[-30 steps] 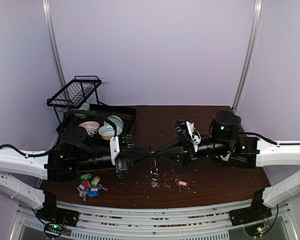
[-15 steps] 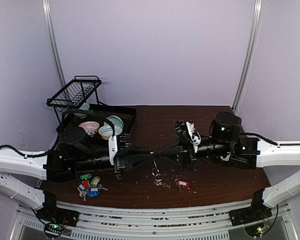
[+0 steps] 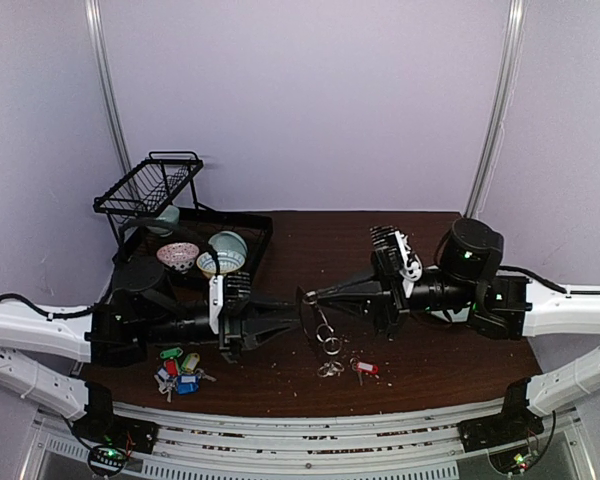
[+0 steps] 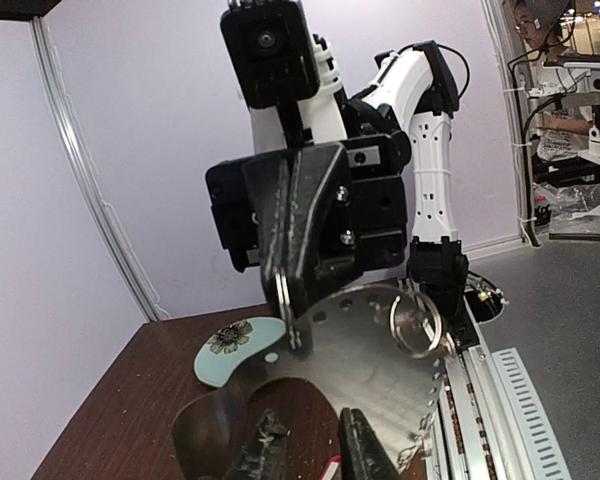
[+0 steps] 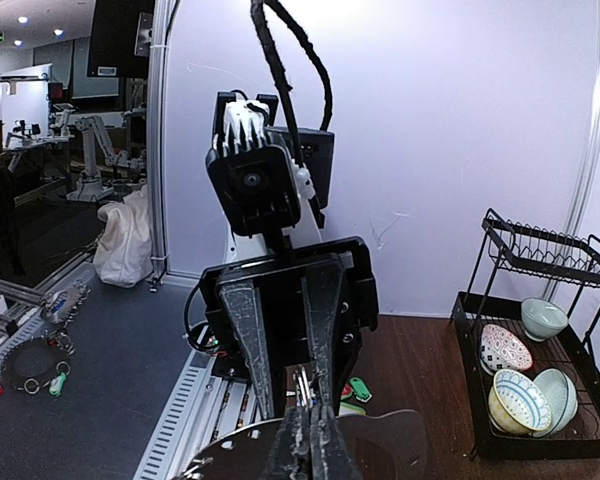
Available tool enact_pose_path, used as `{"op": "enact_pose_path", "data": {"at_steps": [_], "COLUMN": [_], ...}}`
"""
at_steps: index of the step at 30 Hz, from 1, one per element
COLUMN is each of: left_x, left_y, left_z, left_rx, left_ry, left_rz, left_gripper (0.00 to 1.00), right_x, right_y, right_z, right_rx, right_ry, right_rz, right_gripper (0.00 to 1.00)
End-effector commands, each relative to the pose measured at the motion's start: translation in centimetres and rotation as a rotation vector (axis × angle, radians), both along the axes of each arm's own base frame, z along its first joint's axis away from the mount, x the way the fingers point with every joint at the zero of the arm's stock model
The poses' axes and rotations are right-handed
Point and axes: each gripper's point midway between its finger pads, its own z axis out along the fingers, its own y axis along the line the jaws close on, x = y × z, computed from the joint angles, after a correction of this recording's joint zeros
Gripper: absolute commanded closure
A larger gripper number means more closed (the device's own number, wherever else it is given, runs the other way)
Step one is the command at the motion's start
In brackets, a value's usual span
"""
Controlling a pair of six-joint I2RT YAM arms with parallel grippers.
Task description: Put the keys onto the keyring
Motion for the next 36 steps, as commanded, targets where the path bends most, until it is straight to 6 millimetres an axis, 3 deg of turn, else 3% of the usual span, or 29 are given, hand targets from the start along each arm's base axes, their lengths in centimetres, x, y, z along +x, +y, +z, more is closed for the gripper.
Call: {"op": "enact_pose_path", "data": {"at_steps": [1, 8, 14, 28, 32, 36], "left_x": [-0.2, 0.1, 0.8, 1.7, 1.9, 2.2], "left_y": [-0.7, -1.1, -1.7, -1.0, -1.1, -1.1], "left_z": [4.2, 4.8, 4.8, 5.5, 5.2, 4.8], "left_rx": [-0.109, -0.159, -0.148, -0.168, -0.156, -0.139], "left_ry": [-0.05, -0.057, -0.049, -0.049, -0.054, -0.064], "left_rz": [-0.03, -0.025, 0.002, 0.072, 0.076, 0.096], "left_gripper": [0.78, 0.77, 0.91, 0.88, 1.0, 1.0], "right_x": [0.1, 0.7, 0.7, 0.7, 0.8, 0.5], "right_y": [-0.2, 0.0, 0.1, 0.3, 0.3, 0.2], "right_z": [1.6, 1.5, 1.1, 0.4, 0.1, 0.2], "right_rx": [0.079, 0.083, 0.07, 0.024, 0.005, -0.001], "right_ry": [-0.002, 0.018, 0.016, 0.002, 0.002, -0.005], "right_rz": [-0.017, -0.046, -0.042, -0.042, -0.047, -0.036], "right_gripper": [1.0, 1.0, 1.0, 1.0, 1.0, 1.0]}}
